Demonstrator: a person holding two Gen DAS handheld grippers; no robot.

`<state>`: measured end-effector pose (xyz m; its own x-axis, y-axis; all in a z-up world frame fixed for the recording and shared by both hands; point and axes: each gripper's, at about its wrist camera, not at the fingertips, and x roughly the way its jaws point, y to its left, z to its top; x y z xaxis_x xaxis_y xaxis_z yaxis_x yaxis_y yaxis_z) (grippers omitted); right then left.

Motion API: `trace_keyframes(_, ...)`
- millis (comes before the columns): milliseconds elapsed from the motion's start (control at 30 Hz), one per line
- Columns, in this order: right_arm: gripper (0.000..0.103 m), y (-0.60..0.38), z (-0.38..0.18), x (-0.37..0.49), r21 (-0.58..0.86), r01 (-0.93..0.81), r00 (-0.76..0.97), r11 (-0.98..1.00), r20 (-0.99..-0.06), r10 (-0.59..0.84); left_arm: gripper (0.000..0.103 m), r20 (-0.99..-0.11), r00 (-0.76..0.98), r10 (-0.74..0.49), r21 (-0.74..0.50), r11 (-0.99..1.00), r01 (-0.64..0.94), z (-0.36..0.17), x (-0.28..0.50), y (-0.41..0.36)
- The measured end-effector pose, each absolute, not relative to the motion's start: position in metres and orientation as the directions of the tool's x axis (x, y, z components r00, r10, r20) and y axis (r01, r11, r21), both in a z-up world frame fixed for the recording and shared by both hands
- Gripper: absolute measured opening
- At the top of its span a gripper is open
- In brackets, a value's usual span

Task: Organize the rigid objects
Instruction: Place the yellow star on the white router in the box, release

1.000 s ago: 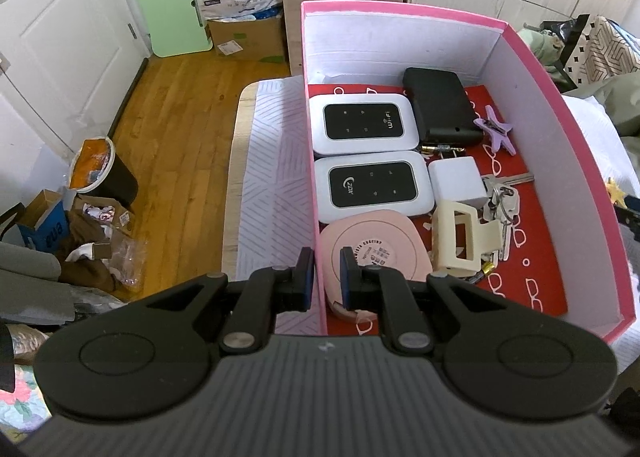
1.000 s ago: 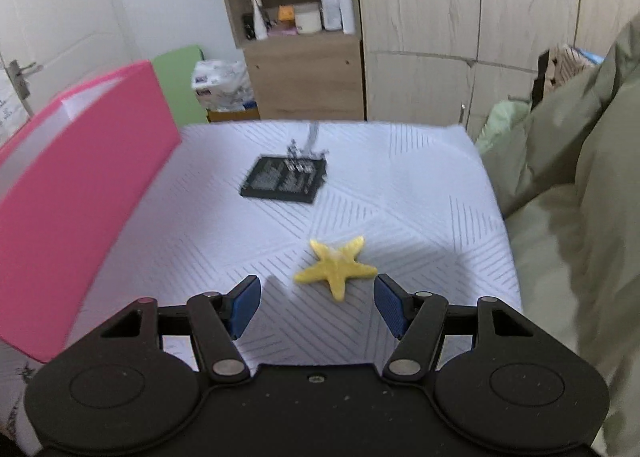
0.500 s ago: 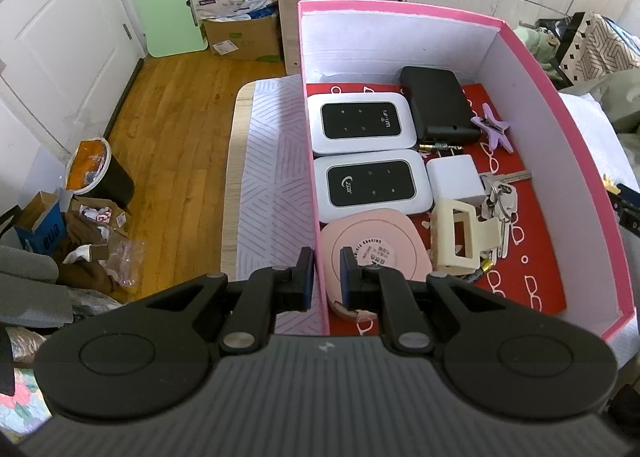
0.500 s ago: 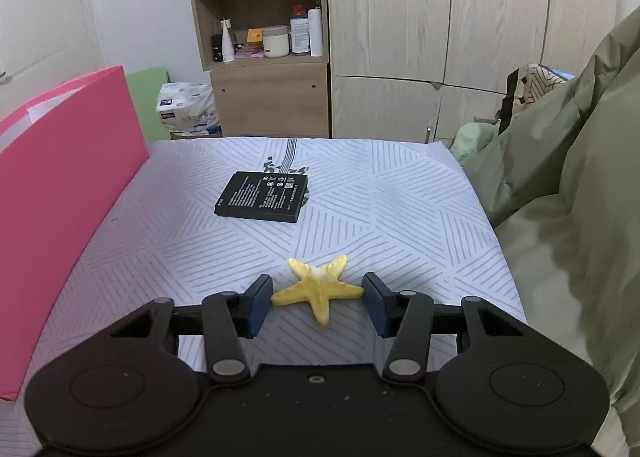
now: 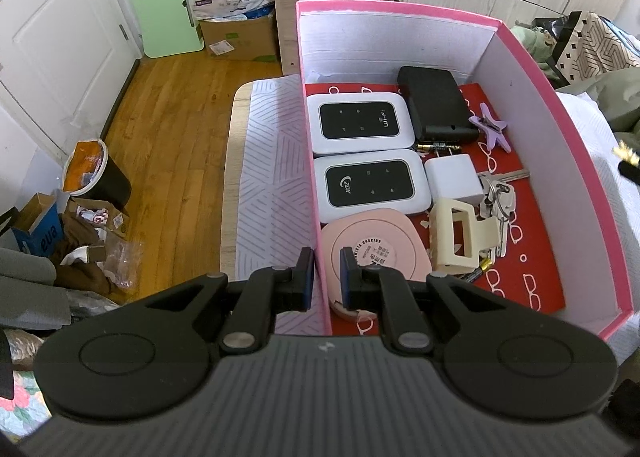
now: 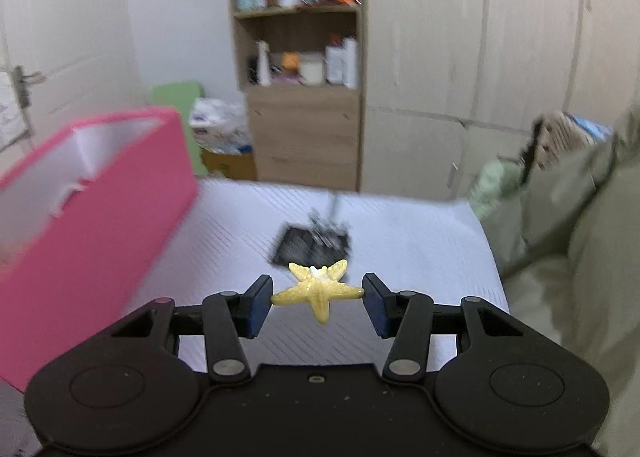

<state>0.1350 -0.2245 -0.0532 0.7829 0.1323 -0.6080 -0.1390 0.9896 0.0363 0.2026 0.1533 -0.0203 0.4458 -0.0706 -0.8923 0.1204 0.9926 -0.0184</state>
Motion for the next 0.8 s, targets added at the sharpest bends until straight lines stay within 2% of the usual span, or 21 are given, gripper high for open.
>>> trace_keyframes(133, 0.055, -0.203, -0.024, 0.134, 0.033, -0.240, 0.801, 0.970, -0.557, 0.217, 0.012, -0.892, 0.447, -0.072, -0.017, 0.992, 0.126, -0.020, 0.202, 0.154)
trace_keyframes(367, 0.055, -0.136, 0.021, 0.153, 0.067, -0.557, 0.698, 0.828, -0.502, 0.510, 0.012, -0.885, 0.461, -0.064, -0.015, 0.994, 0.109, -0.021, 0.200, 0.152)
trace_keyframes(433, 0.055, -0.103, 0.021, 0.164, 0.054, -0.650, 0.625, 0.758, -0.529, 0.574, 0.012, -0.885, 0.461, -0.064, -0.015, 0.994, 0.110, -0.020, 0.200, 0.153)
trace_keyframes(500, 0.055, -0.063, 0.015, 0.179, 0.013, -0.738, 0.537, 0.675, -0.594, 0.598, 0.012, -0.887, 0.459, -0.061, -0.011, 0.994, 0.111, -0.020, 0.200, 0.153)
trace_keyframes(633, 0.055, 0.005, -0.009, 0.197, -0.114, -0.830, 0.451, 0.545, -0.712, 0.538, 0.012, -0.884, 0.463, -0.064, -0.018, 0.994, 0.104, -0.020, 0.200, 0.154)
trace_keyframes(800, 0.055, 0.044, -0.029, 0.219, -0.098, -0.860, 0.382, 0.501, -0.775, 0.504, 0.012, -0.882, 0.464, -0.081, -0.040, 0.994, 0.097, -0.021, 0.201, 0.158)
